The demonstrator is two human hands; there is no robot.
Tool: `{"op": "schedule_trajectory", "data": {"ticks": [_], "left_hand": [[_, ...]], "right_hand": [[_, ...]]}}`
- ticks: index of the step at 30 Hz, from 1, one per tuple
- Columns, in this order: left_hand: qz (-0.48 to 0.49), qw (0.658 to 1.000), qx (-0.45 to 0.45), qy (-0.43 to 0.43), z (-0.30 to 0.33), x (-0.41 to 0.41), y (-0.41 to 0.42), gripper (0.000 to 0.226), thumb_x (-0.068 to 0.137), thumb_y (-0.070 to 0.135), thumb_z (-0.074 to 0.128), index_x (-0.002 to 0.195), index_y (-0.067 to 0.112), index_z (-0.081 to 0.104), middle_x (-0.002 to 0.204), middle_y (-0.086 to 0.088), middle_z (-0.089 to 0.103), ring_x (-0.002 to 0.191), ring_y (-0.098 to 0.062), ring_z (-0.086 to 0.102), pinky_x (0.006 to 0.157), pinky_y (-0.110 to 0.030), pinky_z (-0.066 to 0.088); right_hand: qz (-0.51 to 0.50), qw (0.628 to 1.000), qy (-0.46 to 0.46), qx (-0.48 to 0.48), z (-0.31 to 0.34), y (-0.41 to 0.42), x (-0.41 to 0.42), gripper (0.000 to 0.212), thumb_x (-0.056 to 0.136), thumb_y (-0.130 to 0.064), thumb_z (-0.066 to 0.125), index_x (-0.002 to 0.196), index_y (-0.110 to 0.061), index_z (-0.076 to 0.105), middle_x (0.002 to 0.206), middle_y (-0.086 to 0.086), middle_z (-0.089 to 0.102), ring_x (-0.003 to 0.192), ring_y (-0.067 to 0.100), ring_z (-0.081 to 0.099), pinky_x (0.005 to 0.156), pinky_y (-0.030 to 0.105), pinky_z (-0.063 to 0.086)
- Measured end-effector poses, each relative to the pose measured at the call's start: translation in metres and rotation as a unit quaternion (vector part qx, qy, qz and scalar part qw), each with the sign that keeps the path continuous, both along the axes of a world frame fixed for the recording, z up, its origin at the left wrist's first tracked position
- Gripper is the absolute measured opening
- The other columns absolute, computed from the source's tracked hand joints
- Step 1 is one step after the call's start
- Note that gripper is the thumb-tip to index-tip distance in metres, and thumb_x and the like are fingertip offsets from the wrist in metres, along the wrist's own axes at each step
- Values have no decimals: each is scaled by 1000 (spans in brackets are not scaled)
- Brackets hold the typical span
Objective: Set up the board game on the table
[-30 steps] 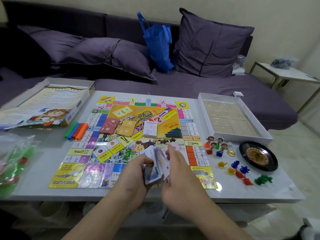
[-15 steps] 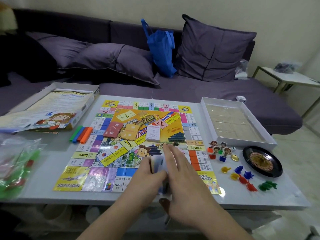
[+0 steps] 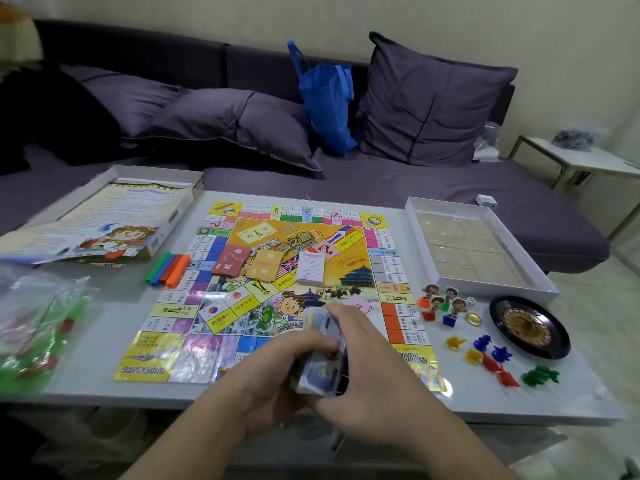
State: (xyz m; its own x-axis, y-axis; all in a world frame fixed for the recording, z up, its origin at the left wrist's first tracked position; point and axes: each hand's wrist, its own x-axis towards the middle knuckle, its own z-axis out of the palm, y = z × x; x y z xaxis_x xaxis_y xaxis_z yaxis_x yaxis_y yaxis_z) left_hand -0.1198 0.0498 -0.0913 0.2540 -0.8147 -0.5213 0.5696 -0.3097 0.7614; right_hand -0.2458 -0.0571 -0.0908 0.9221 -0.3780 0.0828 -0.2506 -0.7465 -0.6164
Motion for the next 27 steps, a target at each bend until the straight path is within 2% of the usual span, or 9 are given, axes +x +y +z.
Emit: {"op": "schedule_trajectory", "data": {"ticks": [4, 6, 9, 11, 13, 15, 18, 22, 27], "left_hand": [[37, 995, 34, -84, -4, -5, -5, 26, 88, 11, 67, 112, 2, 63, 87, -17, 75, 75, -28, 74, 66, -36, 56], [43, 993, 39, -98, -5, -5, -6, 25, 89, 14, 69, 111, 5, 64, 93, -19, 77, 84, -31, 76, 74, -41, 57], [22, 998, 4, -59, 3, -3, -2, 25, 94, 16, 66, 115, 3, 69, 101, -20, 77, 85, -29, 75, 71, -37, 58], [24, 1000, -14, -12, 6, -2, 2, 36, 87, 21, 69, 116, 1, 72, 105, -21, 77, 84, -28, 76, 71, -37, 60], [28, 999, -32, 25, 5, 2, 4, 47, 81, 25, 74, 120, -2, 73, 114, -25, 73, 91, -33, 74, 78, -40, 60], [30, 998, -48, 40, 5, 5, 4, 49, 85, 28, 73, 123, -1, 73, 118, -28, 71, 96, -36, 73, 82, -42, 60], [26, 997, -62, 31, 5, 5, 4, 41, 88, 33, 69, 113, 2, 79, 115, -26, 74, 95, -36, 76, 79, -40, 63], [24, 997, -77, 15, 6, 3, 4, 36, 88, 32, 70, 109, 4, 79, 121, -28, 72, 101, -40, 75, 84, -43, 63], [36, 995, -87, 20, 7, 1, 3, 36, 89, 26, 72, 116, 2, 74, 117, -27, 74, 92, -39, 75, 77, -43, 65]], "right_hand": [[16, 1000, -14, 2, 5, 2, 0, 114, 74, -47, 85, 160, -42, 11, 154, -27, 26, 141, -1, 36, 112, 27, 46], [18, 1000, -17, 4, 7, 2, 0, 113, 75, -45, 85, 160, -45, 10, 154, -30, 25, 142, -1, 35, 113, 29, 47], [17, 999, -29, 10, 8, 2, 1, 97, 75, -41, 85, 152, -46, 26, 141, -31, 39, 130, 4, 48, 101, 30, 56], [12, 999, -44, 15, 9, -1, -1, 91, 75, -44, 86, 148, -45, 32, 136, -30, 43, 126, 3, 52, 96, 20, 56], [8, 998, -55, 23, 10, -3, -2, 93, 75, -50, 87, 150, -44, 33, 135, -32, 44, 127, -2, 50, 96, 11, 51], [4, 996, -63, 69, 11, -3, -3, 94, 74, -47, 90, 151, -42, 36, 133, -33, 46, 128, -3, 51, 95, 16, 55], [7, 988, -72, 136, 11, -1, -4, 89, 75, -38, 93, 147, -43, 40, 129, -32, 50, 126, -4, 54, 87, 20, 61], [10, 983, -65, 169, 11, -1, -5, 91, 76, -38, 93, 148, -46, 38, 133, -28, 53, 120, 6, 64, 84, 23, 62], [16, 981, -55, 186, 10, 1, -4, 97, 76, -35, 94, 151, -49, 34, 137, -28, 52, 123, 7, 63, 85, 26, 63]]}}
